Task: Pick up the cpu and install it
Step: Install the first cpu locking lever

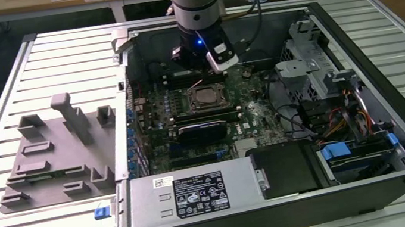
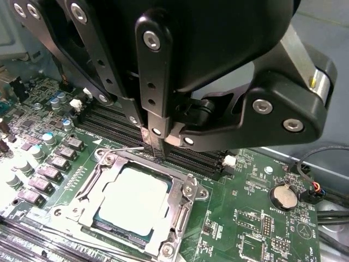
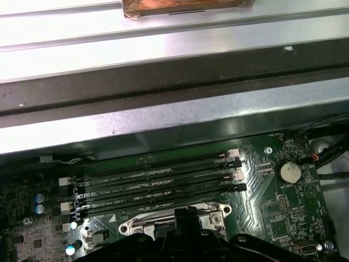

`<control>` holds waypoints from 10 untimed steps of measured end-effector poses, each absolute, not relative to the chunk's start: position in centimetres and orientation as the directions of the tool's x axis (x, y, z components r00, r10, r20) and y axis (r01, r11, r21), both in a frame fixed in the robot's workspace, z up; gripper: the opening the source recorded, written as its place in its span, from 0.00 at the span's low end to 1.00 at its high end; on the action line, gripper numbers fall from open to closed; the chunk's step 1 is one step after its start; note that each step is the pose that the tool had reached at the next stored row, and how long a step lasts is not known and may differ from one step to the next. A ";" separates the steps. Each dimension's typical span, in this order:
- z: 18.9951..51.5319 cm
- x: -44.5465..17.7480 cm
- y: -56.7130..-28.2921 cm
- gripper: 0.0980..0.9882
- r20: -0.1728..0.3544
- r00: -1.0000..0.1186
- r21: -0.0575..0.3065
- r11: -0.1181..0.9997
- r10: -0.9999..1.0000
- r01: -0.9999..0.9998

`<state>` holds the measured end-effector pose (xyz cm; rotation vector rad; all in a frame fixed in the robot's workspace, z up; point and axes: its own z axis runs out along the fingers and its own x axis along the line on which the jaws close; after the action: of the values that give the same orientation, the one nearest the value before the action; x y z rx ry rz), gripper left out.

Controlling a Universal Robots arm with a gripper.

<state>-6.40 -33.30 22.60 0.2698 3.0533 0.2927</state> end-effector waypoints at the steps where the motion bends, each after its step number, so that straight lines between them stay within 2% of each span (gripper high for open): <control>1: 22.6 -6.4 -33.3 0.01 -0.045 -0.983 0.193 0.967 0.180 0.168; 10: 22.2 -6.4 -32.8 0.01 -0.047 -0.982 0.192 0.967 0.181 0.169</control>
<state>-6.36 -32.78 22.20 0.2721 3.0513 0.2889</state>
